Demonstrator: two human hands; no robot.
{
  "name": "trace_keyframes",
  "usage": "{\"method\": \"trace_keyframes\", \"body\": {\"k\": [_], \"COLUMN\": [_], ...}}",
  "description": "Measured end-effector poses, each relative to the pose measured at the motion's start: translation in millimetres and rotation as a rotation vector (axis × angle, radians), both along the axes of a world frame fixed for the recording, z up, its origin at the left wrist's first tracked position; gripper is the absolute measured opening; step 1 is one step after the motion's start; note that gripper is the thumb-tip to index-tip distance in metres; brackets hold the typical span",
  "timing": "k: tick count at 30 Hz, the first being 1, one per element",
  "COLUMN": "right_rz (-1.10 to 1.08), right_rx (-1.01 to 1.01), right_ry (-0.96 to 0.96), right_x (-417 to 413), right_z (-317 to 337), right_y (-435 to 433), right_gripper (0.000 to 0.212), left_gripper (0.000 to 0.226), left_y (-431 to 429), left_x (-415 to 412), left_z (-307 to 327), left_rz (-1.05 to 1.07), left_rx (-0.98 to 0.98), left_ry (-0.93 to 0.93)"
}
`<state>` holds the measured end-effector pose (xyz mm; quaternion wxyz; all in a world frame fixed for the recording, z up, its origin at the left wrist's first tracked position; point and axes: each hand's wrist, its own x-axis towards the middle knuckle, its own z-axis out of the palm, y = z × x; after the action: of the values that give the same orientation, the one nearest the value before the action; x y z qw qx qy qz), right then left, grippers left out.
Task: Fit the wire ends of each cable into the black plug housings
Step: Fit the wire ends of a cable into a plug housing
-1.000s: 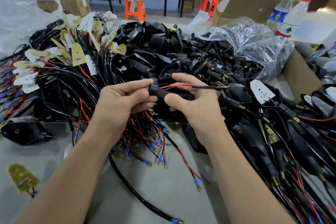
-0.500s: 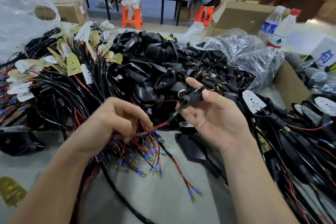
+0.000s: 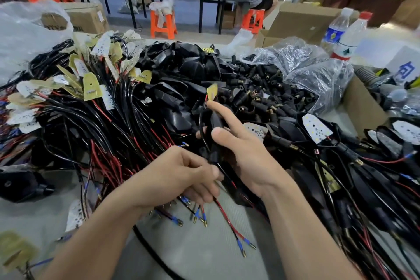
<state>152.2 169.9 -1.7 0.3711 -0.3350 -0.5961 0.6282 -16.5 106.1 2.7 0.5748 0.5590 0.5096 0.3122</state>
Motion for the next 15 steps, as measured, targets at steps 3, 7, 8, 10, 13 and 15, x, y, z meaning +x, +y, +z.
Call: {"method": "trace_keyframes", "body": {"k": [3, 7, 8, 10, 13, 15], "right_rz": [-0.019, -0.1, -0.144, -0.256, -0.402, -0.449], "right_rx": [-0.026, -0.067, -0.088, -0.144, -0.258, -0.322], "right_ry": [0.089, 0.225, 0.281, 0.392, 0.574, 0.674], "right_x": [-2.6, -10.5, -12.8, -15.6, -13.3, -11.2], "right_z": [2.2, -0.2, -1.9, -4.6, -4.5, -3.4], "right_y": [-1.5, 0.2, 1.5, 6.6, 14.8, 16.9], "right_gripper": [0.052, 0.049, 0.047, 0.042, 0.038, 0.034], "left_gripper": [0.025, 0.038, 0.04, 0.04, 0.035, 0.026], "left_y": [1.5, 3.9, 4.0, 3.1, 1.0, -0.8], "left_x": [7.8, 16.7, 16.4, 12.4, 3.5, 1.3], "left_z": [-3.4, -9.6, -8.7, -6.6, -2.4, -1.5], "left_rz": [0.156, 0.291, 0.274, 0.179, -0.058, -0.231], "left_rx": [0.028, 0.126, 0.13, 0.129, 0.119, 0.062], "left_ry": [-0.018, 0.089, 0.111, 0.157, 0.17, 0.16]}}
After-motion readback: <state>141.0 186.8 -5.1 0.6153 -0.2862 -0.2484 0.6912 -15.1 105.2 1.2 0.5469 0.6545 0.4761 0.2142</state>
